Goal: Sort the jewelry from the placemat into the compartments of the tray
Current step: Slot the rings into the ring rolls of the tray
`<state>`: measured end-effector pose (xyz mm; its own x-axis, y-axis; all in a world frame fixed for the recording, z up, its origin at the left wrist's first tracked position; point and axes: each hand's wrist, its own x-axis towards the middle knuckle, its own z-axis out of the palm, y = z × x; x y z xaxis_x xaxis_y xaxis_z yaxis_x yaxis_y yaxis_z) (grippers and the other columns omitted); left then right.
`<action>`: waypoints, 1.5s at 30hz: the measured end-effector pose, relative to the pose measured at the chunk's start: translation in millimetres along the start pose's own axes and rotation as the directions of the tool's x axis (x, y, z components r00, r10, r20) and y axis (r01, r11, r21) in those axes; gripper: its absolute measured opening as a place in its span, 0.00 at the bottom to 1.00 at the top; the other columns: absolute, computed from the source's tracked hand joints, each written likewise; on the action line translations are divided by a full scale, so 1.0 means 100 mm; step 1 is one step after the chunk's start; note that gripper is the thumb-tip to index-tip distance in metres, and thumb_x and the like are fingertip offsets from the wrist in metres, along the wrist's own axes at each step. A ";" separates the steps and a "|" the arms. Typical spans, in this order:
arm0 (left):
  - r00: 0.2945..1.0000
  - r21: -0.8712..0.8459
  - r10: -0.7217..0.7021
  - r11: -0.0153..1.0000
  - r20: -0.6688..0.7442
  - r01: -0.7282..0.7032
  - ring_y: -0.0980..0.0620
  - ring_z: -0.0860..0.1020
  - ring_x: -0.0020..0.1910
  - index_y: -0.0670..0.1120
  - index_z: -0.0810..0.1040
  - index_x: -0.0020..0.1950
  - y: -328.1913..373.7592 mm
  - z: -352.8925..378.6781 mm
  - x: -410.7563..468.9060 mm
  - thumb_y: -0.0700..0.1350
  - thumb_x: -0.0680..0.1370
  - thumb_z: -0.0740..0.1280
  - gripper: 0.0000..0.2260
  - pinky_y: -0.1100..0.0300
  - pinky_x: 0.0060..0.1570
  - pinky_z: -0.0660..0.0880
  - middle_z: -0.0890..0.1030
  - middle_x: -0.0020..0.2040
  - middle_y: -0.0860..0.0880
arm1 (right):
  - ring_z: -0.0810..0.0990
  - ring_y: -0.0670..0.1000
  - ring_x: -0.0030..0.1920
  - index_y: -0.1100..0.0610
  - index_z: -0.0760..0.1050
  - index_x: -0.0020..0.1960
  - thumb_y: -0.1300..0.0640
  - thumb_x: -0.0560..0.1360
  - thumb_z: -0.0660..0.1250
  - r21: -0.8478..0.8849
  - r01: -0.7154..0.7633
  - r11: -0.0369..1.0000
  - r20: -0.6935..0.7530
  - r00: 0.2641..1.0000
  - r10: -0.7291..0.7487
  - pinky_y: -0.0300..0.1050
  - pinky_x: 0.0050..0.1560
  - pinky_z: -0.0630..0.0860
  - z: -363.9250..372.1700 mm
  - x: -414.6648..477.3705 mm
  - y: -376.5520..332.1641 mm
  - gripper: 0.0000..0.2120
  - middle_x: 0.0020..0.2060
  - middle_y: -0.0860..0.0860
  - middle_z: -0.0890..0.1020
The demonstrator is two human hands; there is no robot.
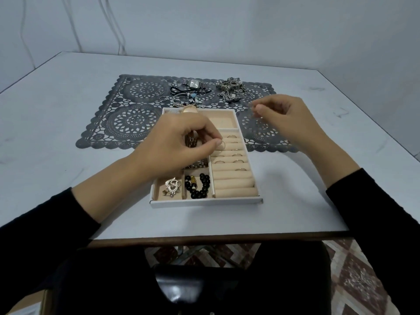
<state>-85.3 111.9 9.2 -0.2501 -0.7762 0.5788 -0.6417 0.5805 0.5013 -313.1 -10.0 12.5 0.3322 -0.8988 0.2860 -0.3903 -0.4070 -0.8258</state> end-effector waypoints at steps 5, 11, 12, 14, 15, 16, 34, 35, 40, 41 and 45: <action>0.993 0.039 0.090 0.995 0.079 -0.094 0.57 0.81 0.42 0.44 0.84 0.47 0.02 0.01 0.01 0.43 0.75 0.74 0.04 0.62 0.43 0.78 0.83 0.41 0.52 | 0.77 0.47 0.54 0.53 0.75 0.64 0.53 0.78 0.64 -0.407 0.022 0.913 -0.036 0.999 -0.040 0.32 0.54 0.67 0.11 0.12 0.19 0.15 0.57 0.49 0.80; 0.972 -0.017 0.142 0.990 0.188 -0.141 0.56 0.81 0.42 0.42 0.85 0.47 0.02 0.02 0.01 0.42 0.75 0.74 0.04 0.57 0.42 0.79 0.83 0.41 0.52 | 0.75 0.55 0.60 0.58 0.72 0.66 0.52 0.80 0.60 -0.558 0.100 0.824 0.094 0.994 -0.057 0.37 0.50 0.63 0.18 0.12 0.27 0.17 0.59 0.54 0.79; 0.969 -0.024 0.142 0.990 0.202 -0.139 0.56 0.81 0.42 0.43 0.85 0.47 0.02 0.02 0.00 0.42 0.75 0.74 0.04 0.56 0.42 0.79 0.83 0.41 0.52 | 0.75 0.55 0.59 0.59 0.73 0.64 0.52 0.80 0.59 -0.572 0.100 0.814 0.104 0.993 -0.049 0.37 0.47 0.62 0.18 0.12 0.27 0.16 0.58 0.54 0.79; 0.964 -0.028 0.144 0.990 0.223 -0.141 0.55 0.82 0.42 0.43 0.85 0.47 0.02 0.01 0.00 0.42 0.75 0.74 0.04 0.56 0.41 0.79 0.83 0.41 0.52 | 0.75 0.57 0.58 0.62 0.74 0.61 0.52 0.81 0.58 -0.585 0.084 0.806 0.106 0.994 -0.026 0.42 0.48 0.64 0.17 0.12 0.25 0.16 0.58 0.57 0.79; 0.962 -0.026 0.147 0.989 0.231 -0.145 0.55 0.82 0.41 0.43 0.85 0.47 0.02 0.02 0.00 0.42 0.75 0.75 0.04 0.56 0.41 0.79 0.83 0.41 0.51 | 0.74 0.57 0.58 0.62 0.73 0.61 0.52 0.81 0.58 -0.589 0.073 0.805 0.103 0.995 -0.016 0.44 0.50 0.65 0.17 0.12 0.25 0.16 0.58 0.57 0.79; 0.959 -0.026 0.149 0.989 0.239 -0.147 0.55 0.82 0.41 0.43 0.85 0.47 0.02 0.02 0.00 0.43 0.75 0.75 0.04 0.55 0.41 0.79 0.83 0.41 0.51 | 0.74 0.57 0.59 0.62 0.73 0.61 0.52 0.81 0.58 -0.588 0.067 0.806 0.102 0.995 -0.009 0.44 0.51 0.64 0.17 0.11 0.25 0.17 0.59 0.57 0.78; 0.933 -0.103 -0.056 0.990 0.355 0.099 0.54 0.82 0.47 0.47 0.85 0.50 -0.01 0.00 0.03 0.46 0.75 0.73 0.06 0.51 0.49 0.79 0.84 0.45 0.55 | 0.73 0.55 0.61 0.57 0.72 0.65 0.51 0.81 0.58 -0.578 0.061 0.814 0.107 0.994 0.002 0.33 0.45 0.58 0.17 0.10 0.24 0.17 0.62 0.54 0.78; 0.932 -0.106 -0.066 0.988 0.356 0.110 0.54 0.82 0.47 0.47 0.85 0.50 -0.01 0.00 0.03 0.46 0.75 0.73 0.05 0.51 0.49 0.79 0.84 0.45 0.55 | 0.73 0.55 0.62 0.57 0.72 0.66 0.51 0.81 0.58 -0.578 0.064 0.814 0.107 0.994 -0.002 0.32 0.44 0.58 0.17 0.11 0.25 0.17 0.62 0.54 0.78; 0.925 -0.112 -0.113 0.980 0.363 0.163 0.55 0.82 0.47 0.49 0.85 0.49 0.00 0.00 0.04 0.47 0.74 0.75 0.05 0.51 0.51 0.78 0.84 0.44 0.56 | 0.72 0.54 0.64 0.56 0.71 0.68 0.51 0.81 0.58 -0.574 0.056 0.817 0.103 0.995 0.005 0.34 0.48 0.59 0.17 0.11 0.26 0.18 0.64 0.53 0.76; 0.924 -0.112 -0.121 0.979 0.363 0.172 0.56 0.82 0.47 0.49 0.85 0.49 0.00 0.01 0.04 0.47 0.74 0.75 0.05 0.51 0.51 0.78 0.84 0.43 0.57 | 0.72 0.54 0.64 0.56 0.71 0.68 0.51 0.81 0.58 -0.574 0.054 0.817 0.102 0.995 0.006 0.34 0.48 0.59 0.18 0.11 0.26 0.18 0.65 0.53 0.76; 0.920 -0.098 -0.151 0.975 0.362 0.199 0.57 0.82 0.47 0.50 0.85 0.48 0.02 0.00 0.05 0.46 0.73 0.75 0.05 0.51 0.52 0.78 0.84 0.43 0.58 | 0.72 0.54 0.64 0.56 0.71 0.68 0.50 0.81 0.58 -0.580 0.057 0.813 0.106 0.994 0.005 0.33 0.47 0.58 0.18 0.11 0.26 0.18 0.64 0.53 0.76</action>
<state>-87.8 109.2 12.9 -0.3954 -0.8908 0.2240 -0.6040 0.4359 0.6672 -304.4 -27.9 -14.2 0.4192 -0.8787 0.2284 -0.7959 -0.4767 -0.3732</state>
